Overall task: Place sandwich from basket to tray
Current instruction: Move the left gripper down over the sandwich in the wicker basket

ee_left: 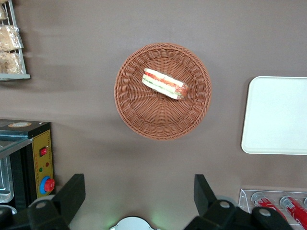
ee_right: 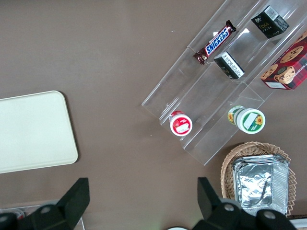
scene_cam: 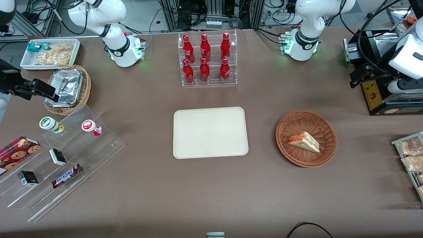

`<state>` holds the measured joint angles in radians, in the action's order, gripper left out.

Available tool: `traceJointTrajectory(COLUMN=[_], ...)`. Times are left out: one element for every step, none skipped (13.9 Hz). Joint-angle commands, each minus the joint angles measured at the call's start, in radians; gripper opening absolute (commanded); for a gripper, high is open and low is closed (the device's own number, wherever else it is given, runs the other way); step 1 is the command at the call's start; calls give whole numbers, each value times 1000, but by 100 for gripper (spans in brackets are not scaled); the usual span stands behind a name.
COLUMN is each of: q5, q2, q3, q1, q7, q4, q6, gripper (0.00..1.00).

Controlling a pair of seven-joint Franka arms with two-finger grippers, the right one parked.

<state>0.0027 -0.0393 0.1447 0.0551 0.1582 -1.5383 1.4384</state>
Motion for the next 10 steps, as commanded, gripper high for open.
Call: traceJointTrajectory(q5=[-15,-18,-15,-15,-12,-9,-9,-6,-6,-6], q2=[-5,-2,4,24,47,67,79,84,82,82], q3=[6,6,6,6,7,9,12,18,21,21], q1=[15,15,15,14,11,6,5,2,-7,-9], q7=[-3,-5,-5,-5,4,21,41,61,101,144], q4=[-3,-3,-5,-6,-9,-32,-70,-121,-173,-222], q6=[-15,-15,-13,-12,-6,2,28,84,146,205], gripper=[100,100,100,100,100,100,100,100,100,100])
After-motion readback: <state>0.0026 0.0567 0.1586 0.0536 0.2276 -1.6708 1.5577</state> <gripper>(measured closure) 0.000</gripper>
